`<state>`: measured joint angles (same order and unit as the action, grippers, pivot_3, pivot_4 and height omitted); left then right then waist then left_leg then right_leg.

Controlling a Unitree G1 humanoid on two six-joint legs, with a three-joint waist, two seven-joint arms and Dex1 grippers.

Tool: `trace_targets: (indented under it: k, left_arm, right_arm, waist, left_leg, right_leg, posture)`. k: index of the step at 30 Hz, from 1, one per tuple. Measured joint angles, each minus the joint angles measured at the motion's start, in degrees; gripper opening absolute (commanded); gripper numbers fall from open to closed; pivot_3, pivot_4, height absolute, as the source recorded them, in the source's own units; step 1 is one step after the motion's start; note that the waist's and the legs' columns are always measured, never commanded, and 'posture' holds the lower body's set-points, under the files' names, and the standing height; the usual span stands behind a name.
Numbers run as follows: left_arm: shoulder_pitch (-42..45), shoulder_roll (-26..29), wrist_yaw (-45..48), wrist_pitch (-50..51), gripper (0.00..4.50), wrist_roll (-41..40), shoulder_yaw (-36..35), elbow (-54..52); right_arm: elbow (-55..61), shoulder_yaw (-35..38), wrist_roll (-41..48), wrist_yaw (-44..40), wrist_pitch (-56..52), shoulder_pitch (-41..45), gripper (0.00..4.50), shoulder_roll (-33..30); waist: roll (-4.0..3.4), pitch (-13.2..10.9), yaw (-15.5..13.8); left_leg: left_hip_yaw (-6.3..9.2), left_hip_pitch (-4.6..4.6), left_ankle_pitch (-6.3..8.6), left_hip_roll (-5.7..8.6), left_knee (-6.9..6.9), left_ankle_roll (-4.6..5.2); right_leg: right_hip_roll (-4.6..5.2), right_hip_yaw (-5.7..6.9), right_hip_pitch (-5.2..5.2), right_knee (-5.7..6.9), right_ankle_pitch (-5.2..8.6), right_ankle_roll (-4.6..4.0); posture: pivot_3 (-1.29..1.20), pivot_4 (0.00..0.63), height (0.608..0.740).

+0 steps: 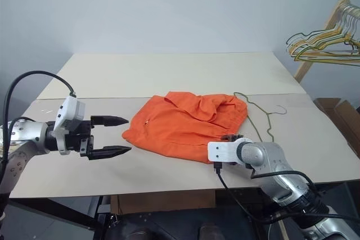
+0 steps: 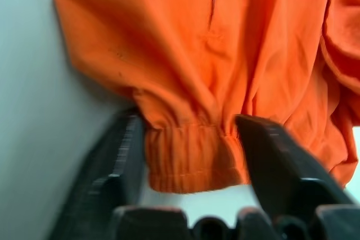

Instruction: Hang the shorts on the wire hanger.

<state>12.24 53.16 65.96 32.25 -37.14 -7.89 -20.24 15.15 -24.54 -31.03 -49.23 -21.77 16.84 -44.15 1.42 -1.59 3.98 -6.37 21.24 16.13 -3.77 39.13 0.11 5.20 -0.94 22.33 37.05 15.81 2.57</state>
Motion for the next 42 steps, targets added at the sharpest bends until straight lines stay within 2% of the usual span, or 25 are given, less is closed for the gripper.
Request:
trace_targets:
  k: [5,10,13,18,22,26,32,33,34,38,42]
  left_arm:
    - [-0.21,0.40,1.51,-5.38,4.50,6.37,4.27,1.32]
    - [1.38,0.43,1.67,-14.90,4.50,17.67,10.52,8.32]
    - [4.69,-0.06,-0.34,-23.33,4.50,27.79,15.98,14.69]
    - [10.71,-3.09,-4.43,-36.80,4.50,42.54,24.36,27.58]
    - [16.99,-7.22,-8.47,-43.01,4.50,49.81,27.86,36.90]
    - [22.17,-10.68,-12.48,-47.68,3.64,54.76,29.91,45.84]
    - [26.16,-15.22,-19.12,-51.54,1.92,58.91,30.74,56.08]
    - [26.36,-15.59,-20.18,-52.60,1.49,59.46,30.74,57.51]
    - [26.49,-15.74,-20.48,-53.10,1.30,59.62,30.74,58.07]
    - [27.27,-16.03,-20.95,-54.55,0.04,60.05,30.70,61.49]
    - [27.01,-13.38,-15.80,-56.00,0.04,57.29,30.18,60.90]
  right_arm:
    - [-1.96,0.15,-1.38,1.96,1.27,0.89,0.01,1.05]
    - [-3.44,1.81,1.09,1.84,6.12,1.16,0.01,0.81]
    - [-3.49,4.43,5.57,0.27,10.14,1.32,0.01,-0.50]
    - [-3.49,6.43,9.19,-1.54,14.09,1.15,0.01,-2.73]
    - [-3.50,7.31,10.01,-2.05,15.35,0.82,0.01,-3.57]
    - [-3.43,7.61,11.10,-2.50,15.42,0.76,0.00,-3.55]
    - [-3.21,7.99,12.08,-2.85,15.40,0.60,0.00,-3.55]
    - [-3.16,8.17,12.12,-2.97,15.38,0.52,0.00,-3.58]
    - [-3.13,8.27,12.15,-3.02,15.37,0.43,0.00,-3.59]
    - [-2.43,8.92,13.25,-3.42,15.25,0.17,0.00,-3.58]
    - [-2.14,9.94,16.14,-4.77,15.58,0.19,0.00,-3.59]
  waist:
    - [0.00,0.00,0.02]
    - [0.00,0.00,0.03]
    - [0.00,0.00,-0.08]
    - [0.00,0.00,-0.01]
    - [0.02,0.01,0.01]
    - [-0.08,0.10,0.10]
    - [-0.13,0.24,0.29]
    - [-0.13,0.25,0.41]
    - [-0.13,0.25,0.44]
    - [-0.13,0.24,0.87]
    - [-0.11,0.25,1.73]
  left_leg:
    - [0.00,0.00,0.00,0.00,0.00,0.00]
    - [0.00,0.00,0.00,0.01,0.00,0.00]
    - [0.02,0.01,0.01,0.02,0.00,0.01]
    - [0.02,0.02,0.01,0.03,0.02,0.02]
    - [0.02,0.03,0.01,0.03,0.05,0.02]
    - [0.02,-0.04,0.01,0.04,0.07,0.03]
    - [0.02,-0.04,0.01,0.04,0.10,0.03]
    - [0.02,-0.04,0.01,0.04,0.10,0.03]
    - [0.02,-0.04,0.01,0.03,0.10,0.03]
    - [0.03,-0.01,0.01,0.03,0.11,0.03]
    - [0.05,0.08,0.01,0.03,0.11,0.03]
  right_leg:
    - [-0.01,0.01,0.00,0.00,0.00,0.00]
    - [-0.01,0.02,-0.01,-0.01,0.00,0.00]
    - [0.00,0.04,-0.03,-0.05,0.00,0.00]
    - [0.00,0.07,-0.03,-0.05,0.00,0.00]
    - [0.00,0.07,-0.05,-0.03,-0.01,0.01]
    - [0.01,0.07,-0.11,-0.01,-0.01,0.01]
    - [0.01,0.07,-0.11,0.02,-0.01,0.02]
    - [0.01,0.07,-0.11,0.01,-0.01,0.02]
    - [0.01,0.07,-0.11,0.02,-0.01,0.02]
    - [0.01,0.07,-0.09,0.02,-0.01,0.02]
    - [0.01,0.10,-0.04,0.00,-0.01,0.02]
  posture:
    - [-0.08,0.000,0.740]
    - [-0.08,0.000,0.740]
    - [-0.09,0.000,0.740]
    - [-0.11,0.000,0.740]
    - [-0.12,0.000,0.740]
    - [-0.13,0.000,0.740]
    - [-0.14,0.000,0.740]
    - [-0.14,0.000,0.740]
    - [-0.14,0.000,0.740]
    - [-0.14,0.000,0.740]
    - [-0.13,0.000,0.740]
